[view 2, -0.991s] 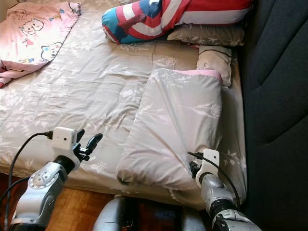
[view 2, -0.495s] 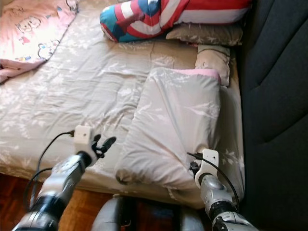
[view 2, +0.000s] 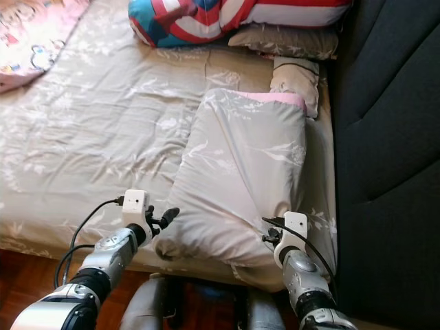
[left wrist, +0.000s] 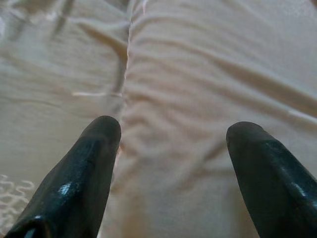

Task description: Clean up the room

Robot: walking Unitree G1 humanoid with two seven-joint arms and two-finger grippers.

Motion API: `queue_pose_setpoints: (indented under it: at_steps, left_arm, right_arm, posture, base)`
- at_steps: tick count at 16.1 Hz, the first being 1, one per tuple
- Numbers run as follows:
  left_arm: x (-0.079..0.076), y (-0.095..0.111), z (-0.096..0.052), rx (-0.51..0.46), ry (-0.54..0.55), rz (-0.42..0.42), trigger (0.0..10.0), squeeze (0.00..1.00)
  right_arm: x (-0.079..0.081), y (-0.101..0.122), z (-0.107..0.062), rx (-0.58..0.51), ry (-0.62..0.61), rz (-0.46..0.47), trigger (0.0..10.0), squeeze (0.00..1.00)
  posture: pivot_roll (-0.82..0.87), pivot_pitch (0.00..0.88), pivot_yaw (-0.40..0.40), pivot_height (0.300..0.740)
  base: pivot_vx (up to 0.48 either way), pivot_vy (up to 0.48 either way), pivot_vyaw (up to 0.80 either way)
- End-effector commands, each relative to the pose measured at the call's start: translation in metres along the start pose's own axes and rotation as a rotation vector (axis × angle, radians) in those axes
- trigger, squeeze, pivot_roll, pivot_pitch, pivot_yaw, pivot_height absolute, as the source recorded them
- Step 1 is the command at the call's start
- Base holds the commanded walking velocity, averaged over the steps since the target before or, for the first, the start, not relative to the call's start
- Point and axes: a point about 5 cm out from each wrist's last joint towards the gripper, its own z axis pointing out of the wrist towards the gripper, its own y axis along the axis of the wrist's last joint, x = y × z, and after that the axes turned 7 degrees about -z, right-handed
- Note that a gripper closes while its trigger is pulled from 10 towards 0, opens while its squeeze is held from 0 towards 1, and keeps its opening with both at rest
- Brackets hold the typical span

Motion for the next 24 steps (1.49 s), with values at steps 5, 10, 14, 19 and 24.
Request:
queue_pose_setpoints:
  at_steps: [5,10,14,19,24]
  left_arm:
    - [0.000,-0.023,-0.004,0.047,0.022,-0.049,10.0,1.00]
    - [-0.003,-0.038,-0.008,0.097,0.018,-0.060,10.0,0.00]
    - [0.010,-0.042,-0.013,0.123,0.105,0.008,10.0,0.00]
    - [0.024,-0.040,-0.018,0.096,0.183,0.021,10.0,0.00]
    - [0.010,-0.069,-0.022,0.241,0.118,-0.078,10.0,0.00]
  right_arm:
    - [0.001,-0.049,-0.011,0.146,0.026,0.017,0.0,0.00]
    - [-0.004,-0.035,-0.018,0.061,0.051,0.015,0.0,0.00]
    - [-0.005,-0.038,-0.026,0.055,0.060,0.017,0.0,0.00]
    - [0.001,-0.041,-0.031,0.075,0.077,0.021,0.0,0.00]
    - [-0.001,-0.039,-0.036,0.078,0.081,0.017,0.0,0.00]
  posture:
    - [-0.10,0.429,-0.056,0.669]
    - [-0.16,0.432,-0.091,0.669]
    - [-0.15,0.422,-0.096,0.669]
    - [-0.17,0.428,-0.114,0.669]
    - [-0.19,0.442,-0.136,0.669]
  base:
    - [0.000,0.000,0.00]
    - [0.000,0.000,0.00]
    - [0.000,0.000,0.00]
    - [0.000,0.000,0.00]
    - [0.000,0.000,0.00]
